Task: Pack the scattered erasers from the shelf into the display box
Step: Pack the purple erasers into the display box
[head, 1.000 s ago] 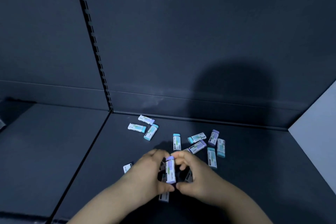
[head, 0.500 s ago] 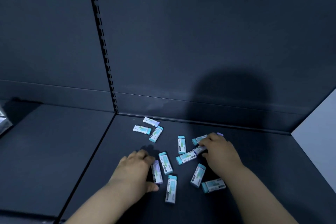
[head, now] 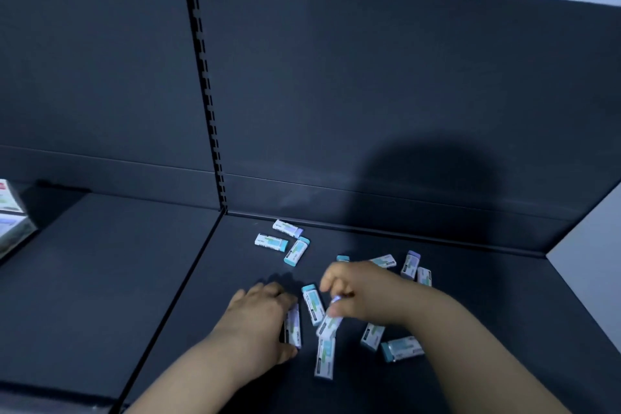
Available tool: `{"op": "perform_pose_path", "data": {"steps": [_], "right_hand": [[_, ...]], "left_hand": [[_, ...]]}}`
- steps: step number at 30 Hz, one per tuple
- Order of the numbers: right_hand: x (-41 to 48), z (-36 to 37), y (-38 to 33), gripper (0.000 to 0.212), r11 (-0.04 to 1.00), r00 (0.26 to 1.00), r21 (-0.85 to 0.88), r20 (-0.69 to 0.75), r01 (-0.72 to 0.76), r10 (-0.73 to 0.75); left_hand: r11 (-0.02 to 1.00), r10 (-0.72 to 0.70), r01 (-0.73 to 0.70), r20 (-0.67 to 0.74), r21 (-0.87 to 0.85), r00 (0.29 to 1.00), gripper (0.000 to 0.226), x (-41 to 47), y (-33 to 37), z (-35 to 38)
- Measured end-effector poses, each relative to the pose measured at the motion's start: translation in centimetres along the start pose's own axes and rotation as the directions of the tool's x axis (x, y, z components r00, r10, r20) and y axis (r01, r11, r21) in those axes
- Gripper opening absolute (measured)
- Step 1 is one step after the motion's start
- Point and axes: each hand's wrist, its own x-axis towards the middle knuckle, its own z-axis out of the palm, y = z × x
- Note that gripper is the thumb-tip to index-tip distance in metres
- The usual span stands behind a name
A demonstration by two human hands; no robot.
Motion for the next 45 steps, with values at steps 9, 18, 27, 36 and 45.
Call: {"op": "perform_pose_path", "data": {"steps": [9, 18, 27, 36, 45], "right_hand": [[1.5, 1.0, -0.7, 0.063, 0.995, 0.995, -0.094, -0.098, 0.017, -0.026], [0.7, 3.8, -1.2, 0.081, 0.906, 0.984, -0.418, -0.128, 0.060, -0.124], [0.4, 4.3, 0.4, 0.068, 0.953, 0.946, -0.279, -0.262, 0.116, -0.191], [-0.5, 5.1, 0.4, 0.064, 0.983, 0.927, -0.010, -0.332, 0.184, -0.177], [2.6, 8.5, -7.5, 0.064, 0.996, 0.921, -0.053, -0.381, 0.070, -0.085]], "left_hand": [[1.000, 0.028, -0.028, 0.029, -0.009, 0.999, 0.078, -0.1, -0.3, 0.1], [1.000, -0.007, 0.007, 0.024, 0.010, 1.000, 0.073, 0.0, -0.2, 0.2], [0.999, -0.041, 0.042, -0.110, 0.001, 0.993, 0.072, -1.0, 0.3, -0.7], [0.996, -0.006, -0.010, -0.176, -0.086, 0.984, 0.074, -2.3, -0.3, -1.1], [0.989, 0.137, -0.147, -0.219, -0.032, 0.966, 0.074, -4.0, -9.9, -2.5]]}}
